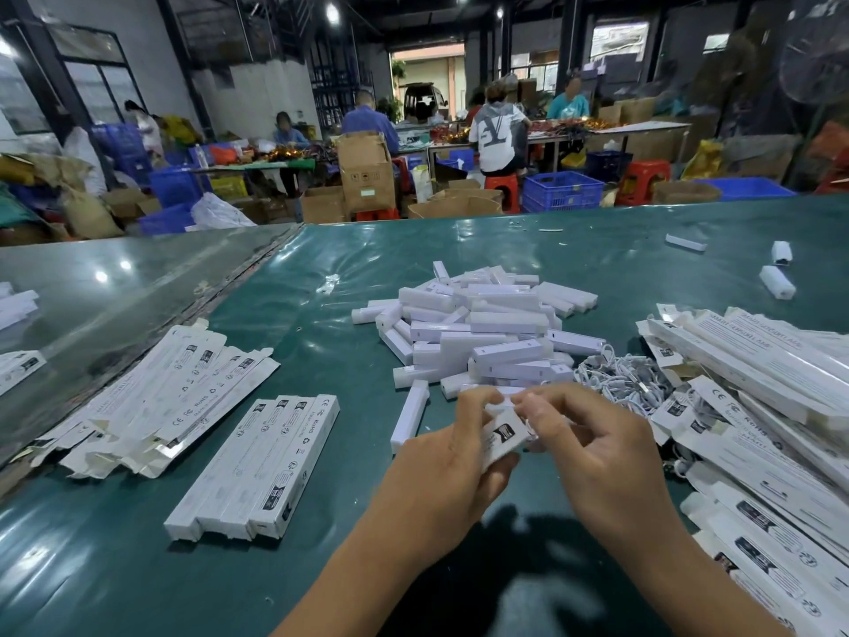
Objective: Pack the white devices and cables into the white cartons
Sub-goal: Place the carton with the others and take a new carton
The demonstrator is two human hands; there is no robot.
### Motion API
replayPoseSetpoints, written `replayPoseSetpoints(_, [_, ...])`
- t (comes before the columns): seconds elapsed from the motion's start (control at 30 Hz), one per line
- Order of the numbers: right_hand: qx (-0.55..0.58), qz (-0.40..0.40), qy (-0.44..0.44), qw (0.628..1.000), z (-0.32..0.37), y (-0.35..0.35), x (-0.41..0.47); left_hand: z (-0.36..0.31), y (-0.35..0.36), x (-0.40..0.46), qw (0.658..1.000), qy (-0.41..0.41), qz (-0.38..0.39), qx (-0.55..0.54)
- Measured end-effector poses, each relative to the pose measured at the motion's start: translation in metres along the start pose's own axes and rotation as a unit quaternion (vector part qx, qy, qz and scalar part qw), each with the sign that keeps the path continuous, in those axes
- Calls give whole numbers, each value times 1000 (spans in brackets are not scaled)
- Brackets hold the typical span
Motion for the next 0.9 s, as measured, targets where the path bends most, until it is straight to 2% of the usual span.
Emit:
replayPoseSetpoints(0.07, [15,41,53,998,-10,9,0,-6,8,-1,1000,9,9,-3])
replayPoseSetpoints(0.13, [-27,76,46,996,-11,17,0,-2,10,0,1000,-16,20,-14])
replayPoseSetpoints(0.23, [-59,21,65,996,-26,0,8,9,-5,4,999,-2,22,30])
replayPoseSetpoints(0.27, [-47,1,102,994,-38,-8,9,15,-12,5,1000,-8,16,8])
replayPoseSetpoints(0.33, [33,-15,179,983,-55,-13,11,26,-21,6,991,-46,1,-124])
replayPoseSetpoints(0.4, [117,4,233,965,-63,-5,9,30,-26,5,969,-77,-40,-233])
replayPoseSetpoints(0.47, [178,41,253,950,-65,7,6,32,-35,4,950,-88,-124,-272])
replayPoseSetpoints(0.53, [241,69,266,931,-64,20,0,39,-42,-2,903,-109,-225,-350])
replayPoseSetpoints(0.6, [227,56,261,937,-62,25,-6,41,-39,-6,853,-122,-269,-430])
replayPoseSetpoints(0.63, [192,34,259,946,-62,24,-7,39,-35,-6,850,-127,-268,-435])
replayPoseSetpoints(0.7, [118,-13,263,957,-67,16,-7,35,-26,-5,866,-142,-234,-418])
replayPoseSetpoints(0.77, [63,-44,259,963,-73,4,-2,28,-20,-1,917,-138,-165,-337])
replayPoseSetpoints(0.83, [20,-62,241,968,-78,-11,5,9,-14,4,986,-49,-89,-134])
replayPoseSetpoints(0.87, [15,-64,230,971,-79,-16,7,-5,-9,4,998,22,-61,-1])
replayPoseSetpoints(0.9, [22,-59,230,971,-81,-17,7,-17,-3,3,989,83,-43,110])
Point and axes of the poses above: each hand's wrist, its own x-axis towards the middle knuckle, its own y-axis out of the palm, z = x × y, the point moved 10 cm from there along x, towards the middle knuckle, and after that the axes turned 6 degrees about -x, right-handed, at the moved point
